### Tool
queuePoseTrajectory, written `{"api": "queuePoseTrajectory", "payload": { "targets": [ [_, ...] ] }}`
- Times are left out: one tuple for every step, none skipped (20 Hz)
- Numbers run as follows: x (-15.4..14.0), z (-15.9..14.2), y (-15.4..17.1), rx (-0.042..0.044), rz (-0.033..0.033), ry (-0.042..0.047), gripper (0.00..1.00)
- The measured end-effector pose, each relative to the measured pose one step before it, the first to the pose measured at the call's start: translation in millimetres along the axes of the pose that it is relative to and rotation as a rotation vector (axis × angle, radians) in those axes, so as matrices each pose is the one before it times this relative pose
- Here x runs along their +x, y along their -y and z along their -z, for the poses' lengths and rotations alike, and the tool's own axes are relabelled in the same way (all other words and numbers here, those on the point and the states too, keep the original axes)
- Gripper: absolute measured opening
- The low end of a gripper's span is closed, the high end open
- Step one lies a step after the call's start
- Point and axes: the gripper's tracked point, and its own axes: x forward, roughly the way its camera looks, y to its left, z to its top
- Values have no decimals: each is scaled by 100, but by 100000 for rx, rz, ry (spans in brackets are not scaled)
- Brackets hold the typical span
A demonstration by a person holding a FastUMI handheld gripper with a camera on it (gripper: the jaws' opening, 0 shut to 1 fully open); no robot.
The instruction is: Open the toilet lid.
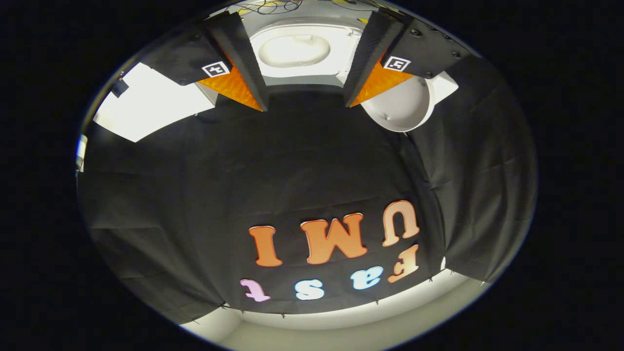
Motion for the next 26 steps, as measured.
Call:
{"api": "queuePoseTrajectory", "payload": {
  "targets": [
    [-467, -249, -266, -3470, -593, 1019, 98],
    [-327, -499, 447, -2225, -171, 1779, 98],
    [168, -1177, 629, 954, 507, 3357, 98],
    [153, 102, 545, -220, -639, -998, 98],
    [-276, -144, 245, -28, 262, 343, 98],
    [69, 17, 651, -225, 80, 446, 99],
    [-31, 109, 607, -21, 315, -444, 99],
    [-70, -40, 894, 1147, 1574, 181, 99],
    [-34, -447, 842, 2095, 1302, 510, 98],
    [-294, -240, 246, 1786, -494, 454, 98],
    [-279, -170, 46, 1009, -265, 304, 98],
    [-228, -123, 433, 288, 660, 283, 98],
    [-87, -336, 489, 40, 674, 790, 98],
    [-213, -359, 319, 308, 302, 776, 98],
    [-249, -226, 251, 854, 129, 477, 98],
    [-117, -131, 168, 1277, 5, 98, 98],
    [-72, -93, 130, 914, 120, 253, 98],
    [-20, 14, 219, 121, 326, 102, 98],
    [74, 46, 85, -372, 314, -131, 98],
    [-10, -27, 111, -268, 161, 118, 98],
    [2, -35, 105, 94, 184, 210, 98],
    [43, -18, -15, 22, -83, 39, 98],
    [67, 110, -3, -3, 59, -223, 98],
    [12, 86, 31, 279, -32, -300, 98],
    [-23, 283, 53, 600, -63, -573, 98],
    [27, 54, -124, 526, -164, -422, 98]
  ]
}}
